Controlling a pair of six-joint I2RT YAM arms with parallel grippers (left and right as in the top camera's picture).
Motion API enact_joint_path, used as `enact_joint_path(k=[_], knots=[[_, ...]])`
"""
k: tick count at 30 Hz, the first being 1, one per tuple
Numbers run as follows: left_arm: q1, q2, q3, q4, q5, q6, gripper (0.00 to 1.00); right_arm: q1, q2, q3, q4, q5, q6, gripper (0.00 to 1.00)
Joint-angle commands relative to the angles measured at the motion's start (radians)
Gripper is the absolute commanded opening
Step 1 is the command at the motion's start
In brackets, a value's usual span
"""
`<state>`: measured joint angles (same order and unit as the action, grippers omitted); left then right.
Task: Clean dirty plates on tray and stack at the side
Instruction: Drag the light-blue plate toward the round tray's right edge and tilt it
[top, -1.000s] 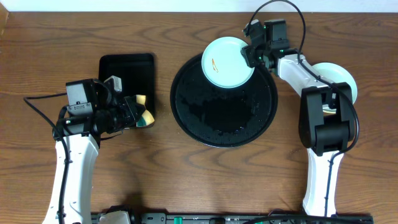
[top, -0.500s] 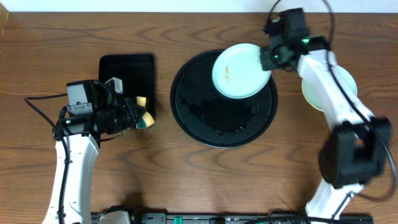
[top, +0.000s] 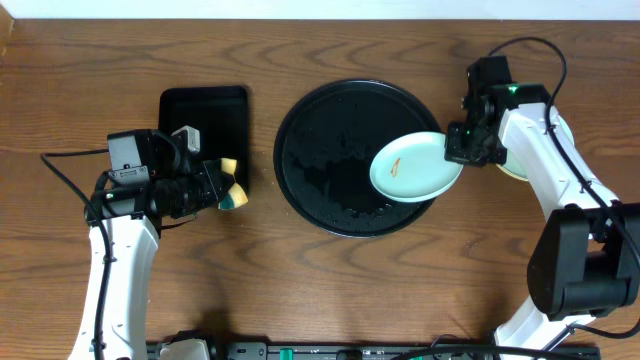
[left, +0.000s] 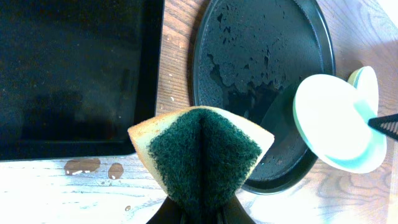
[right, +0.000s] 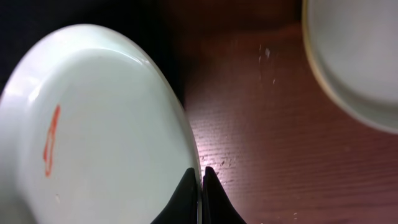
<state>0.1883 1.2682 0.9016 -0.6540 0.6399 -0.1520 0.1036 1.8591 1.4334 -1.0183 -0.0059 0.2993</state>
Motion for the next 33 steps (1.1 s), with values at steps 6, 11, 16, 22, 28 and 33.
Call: enact_joint_path(k=[6, 11, 16, 22, 28, 33], knots=[[0.004, 0.002, 0.003, 0.000, -0.005, 0.025, 0.08, -0.005, 0.011, -0.035, -0.031, -0.042, -0.049, 0.21], [0.004, 0.002, 0.003, 0.000, -0.005, 0.025, 0.08, -0.022, 0.011, -0.035, -0.024, -0.098, -0.232, 0.53], [0.004, 0.002, 0.002, -0.001, -0.005, 0.025, 0.08, -0.069, 0.011, -0.035, -0.014, -0.157, -0.264, 0.40], [0.004, 0.002, 0.002, 0.000, -0.005, 0.029, 0.08, -0.090, 0.011, -0.043, -0.014, -0.172, -0.290, 0.53], [0.004, 0.002, 0.002, 0.000, -0.005, 0.029, 0.08, -0.090, 0.011, -0.069, 0.026, -0.232, -0.290, 0.99], [0.004, 0.002, 0.002, 0.000, -0.005, 0.029, 0.08, -0.090, 0.011, -0.069, 0.013, -0.217, -0.290, 0.53]])
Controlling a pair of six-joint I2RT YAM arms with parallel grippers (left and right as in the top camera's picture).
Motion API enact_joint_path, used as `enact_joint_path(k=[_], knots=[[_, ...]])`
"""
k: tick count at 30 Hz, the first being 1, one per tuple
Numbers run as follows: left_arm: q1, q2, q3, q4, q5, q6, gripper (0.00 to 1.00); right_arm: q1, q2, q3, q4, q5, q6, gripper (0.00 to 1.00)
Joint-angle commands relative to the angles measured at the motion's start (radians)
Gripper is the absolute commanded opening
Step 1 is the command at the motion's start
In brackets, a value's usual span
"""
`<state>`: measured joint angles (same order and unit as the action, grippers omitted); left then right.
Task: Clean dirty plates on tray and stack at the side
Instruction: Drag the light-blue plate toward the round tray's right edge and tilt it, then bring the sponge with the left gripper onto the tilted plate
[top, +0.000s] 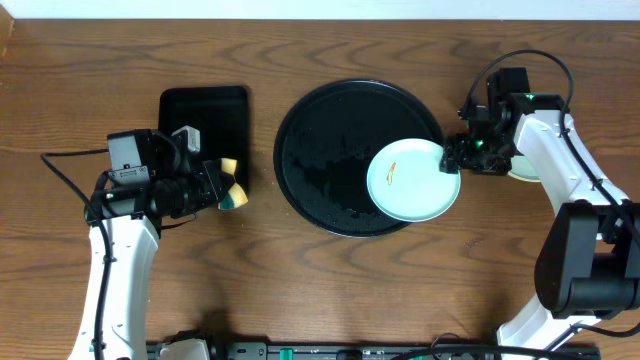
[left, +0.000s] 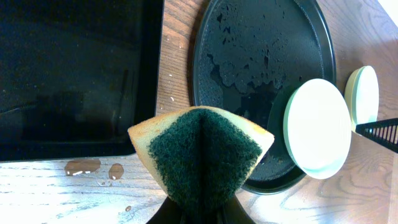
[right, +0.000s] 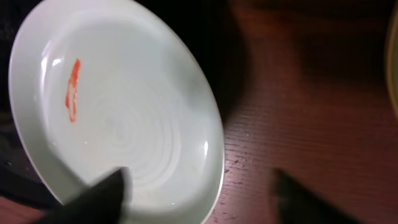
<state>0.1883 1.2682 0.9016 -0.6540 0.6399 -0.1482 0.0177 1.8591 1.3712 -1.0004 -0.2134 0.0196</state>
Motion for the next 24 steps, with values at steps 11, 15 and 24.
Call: enact_joint_path(k=[11, 15, 24], knots=[[0.004, 0.002, 0.002, 0.000, -0.005, 0.025, 0.08, -0.003, 0.011, -0.142, 0.117, 0.007, -0.010, 0.29], [0.004, 0.002, 0.002, 0.000, -0.005, 0.025, 0.08, -0.003, 0.011, -0.167, 0.146, 0.006, -0.006, 0.14], [0.004, 0.002, 0.002, 0.040, -0.005, 0.024, 0.08, -0.003, -0.008, -0.087, 0.132, -0.072, 0.053, 0.01]])
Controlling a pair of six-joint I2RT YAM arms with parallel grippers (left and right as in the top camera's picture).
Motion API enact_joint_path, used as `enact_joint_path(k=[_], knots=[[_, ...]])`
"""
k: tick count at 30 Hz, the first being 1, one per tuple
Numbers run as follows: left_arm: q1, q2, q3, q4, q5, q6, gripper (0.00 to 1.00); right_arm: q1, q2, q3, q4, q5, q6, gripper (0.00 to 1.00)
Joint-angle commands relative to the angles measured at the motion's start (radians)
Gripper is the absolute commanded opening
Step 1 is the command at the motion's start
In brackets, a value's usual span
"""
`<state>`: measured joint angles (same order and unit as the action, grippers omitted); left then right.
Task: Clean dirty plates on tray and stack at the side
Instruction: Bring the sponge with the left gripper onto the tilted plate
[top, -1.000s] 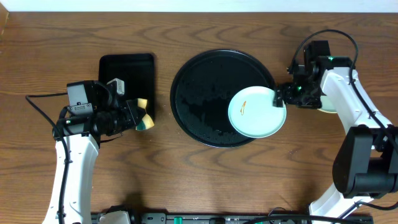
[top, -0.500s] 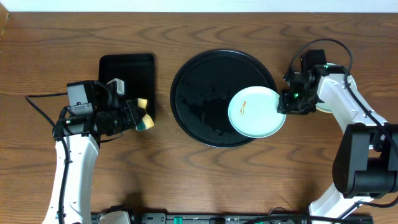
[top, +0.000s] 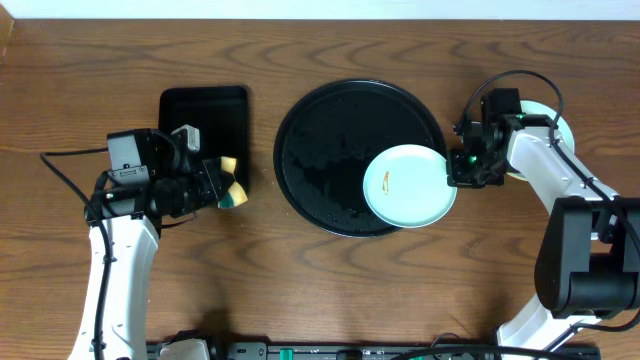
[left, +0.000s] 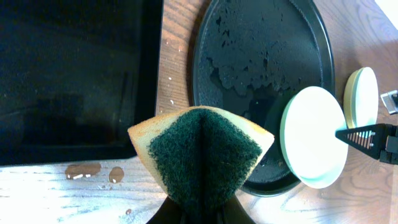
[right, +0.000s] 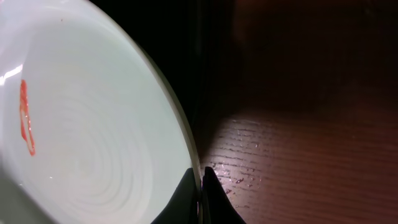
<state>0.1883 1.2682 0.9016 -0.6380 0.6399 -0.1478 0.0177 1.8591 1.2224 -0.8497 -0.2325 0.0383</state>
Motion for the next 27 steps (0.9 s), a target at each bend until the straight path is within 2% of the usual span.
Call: enact_joint_path(k=[1, 4, 7, 10, 13, 16, 19, 20, 23, 27], knots=[[0.004, 0.002, 0.002, 0.040, -0.004, 0.024, 0.08, -0.002, -0.025, 0.085, -0.034, -0.060, 0.038, 0.01], [0.004, 0.002, 0.002, 0.103, -0.005, 0.024, 0.08, 0.019, -0.090, 0.094, -0.038, -0.019, 0.043, 0.01], [-0.026, 0.002, 0.002, 0.203, -0.004, 0.024, 0.07, 0.083, -0.143, 0.093, -0.053, 0.159, 0.059, 0.01], [-0.097, 0.002, 0.002, 0.318, -0.004, 0.024, 0.07, 0.179, -0.154, 0.092, -0.056, 0.375, 0.140, 0.01], [-0.225, 0.002, 0.002, 0.462, -0.016, 0.024, 0.07, 0.284, -0.153, 0.089, -0.059, 0.533, 0.261, 0.01], [-0.358, 0.002, 0.002, 0.549, -0.105, 0.026, 0.07, 0.349, -0.153, 0.082, -0.055, 0.559, 0.342, 0.01], [-0.451, 0.003, 0.002, 0.592, -0.117, 0.125, 0.07, 0.382, -0.153, 0.066, -0.042, 0.600, 0.377, 0.01], [-0.477, 0.004, 0.002, 0.605, -0.161, 0.132, 0.07, 0.388, -0.153, 0.059, -0.034, 0.607, 0.377, 0.01], [-0.523, 0.006, 0.002, 0.619, -0.272, 0.128, 0.07, 0.388, -0.153, 0.038, -0.019, 0.602, 0.377, 0.01], [-0.600, 0.021, 0.002, 0.588, -0.267, 0.044, 0.07, 0.387, -0.153, 0.011, -0.013, 0.526, 0.399, 0.01]])
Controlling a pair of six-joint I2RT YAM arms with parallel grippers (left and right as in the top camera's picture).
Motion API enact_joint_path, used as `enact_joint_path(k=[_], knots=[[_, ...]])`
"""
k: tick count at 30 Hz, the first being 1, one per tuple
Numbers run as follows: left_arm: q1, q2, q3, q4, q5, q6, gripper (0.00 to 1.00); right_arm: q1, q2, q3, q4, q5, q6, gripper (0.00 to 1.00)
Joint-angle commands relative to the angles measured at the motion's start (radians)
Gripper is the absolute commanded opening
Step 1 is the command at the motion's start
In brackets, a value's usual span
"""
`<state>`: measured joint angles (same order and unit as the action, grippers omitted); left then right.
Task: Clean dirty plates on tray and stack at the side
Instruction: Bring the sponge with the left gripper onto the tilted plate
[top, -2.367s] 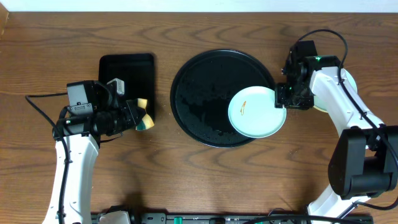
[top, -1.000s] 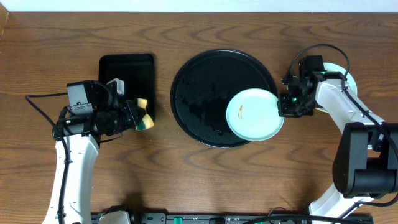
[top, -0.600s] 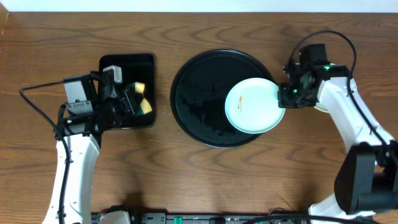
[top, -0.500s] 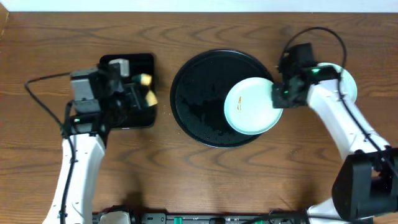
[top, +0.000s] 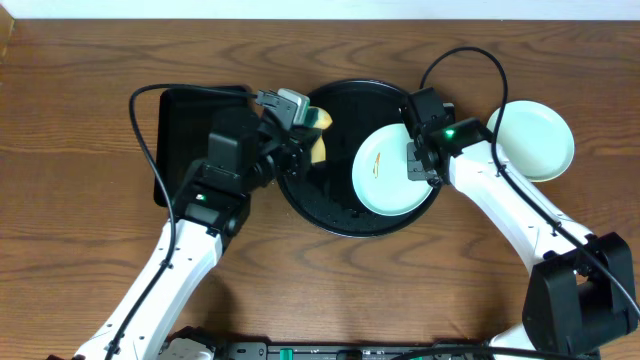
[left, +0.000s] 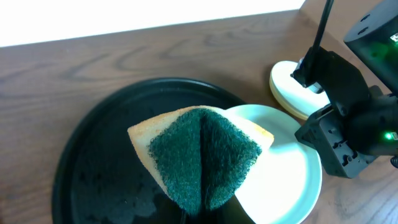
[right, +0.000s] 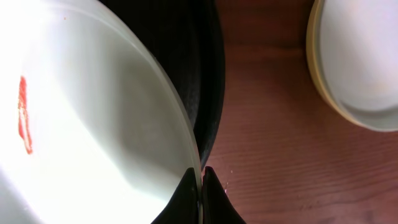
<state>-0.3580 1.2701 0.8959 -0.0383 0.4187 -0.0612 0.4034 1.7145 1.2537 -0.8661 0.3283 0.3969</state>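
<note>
A pale green plate (top: 383, 170) with a red smear (right: 25, 115) is held tilted over the right half of the round black tray (top: 320, 205). My right gripper (right: 199, 180) is shut on that plate's right rim. My left gripper (top: 303, 118) is shut on a yellow sponge with a green scouring face (left: 202, 155), held over the tray's upper left, just left of the plate (left: 283, 186). A second pale plate (top: 532, 140) lies on the wood to the right of the tray.
A rectangular black tray (top: 180, 130) lies left of the round one, partly under my left arm. The round tray's surface is wet (left: 106, 193). Cables loop above both arms.
My left gripper with the sponge has moved from beside the rectangular tray to over the round tray, close to the plate. My right gripper has carried the plate further left over the tray.
My left gripper held the sponge still near the rectangular tray through all earlier moments. My right gripper held the smeared plate at the round tray's right edge, opened at one moment, then was shut on its rim again. Now sponge and plate are together over the tray.
</note>
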Motion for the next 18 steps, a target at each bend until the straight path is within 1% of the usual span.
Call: enact_joint_path(k=[1, 6, 9, 12, 14, 18], knots=[[-0.078, 0.033, 0.007, -0.013, -0.046, -0.043, 0.07, 0.001, -0.009, -0.023, 0.002, -0.061, 0.040, 0.01], [-0.171, 0.149, 0.007, 0.031, -0.046, -0.041, 0.08, -0.014, -0.009, -0.025, -0.037, -0.191, 0.024, 0.01], [-0.204, 0.238, 0.007, 0.082, -0.046, -0.042, 0.07, -0.024, -0.009, -0.034, -0.044, -0.214, 0.013, 0.01], [-0.228, 0.307, 0.007, 0.129, -0.046, -0.042, 0.07, -0.033, -0.009, -0.056, -0.025, -0.222, 0.007, 0.01], [-0.240, 0.347, 0.007, 0.155, -0.046, -0.042, 0.07, -0.040, -0.009, -0.077, 0.003, -0.271, -0.024, 0.01], [-0.241, 0.403, 0.007, 0.159, -0.046, -0.041, 0.08, -0.048, -0.009, -0.098, 0.034, -0.304, -0.047, 0.01]])
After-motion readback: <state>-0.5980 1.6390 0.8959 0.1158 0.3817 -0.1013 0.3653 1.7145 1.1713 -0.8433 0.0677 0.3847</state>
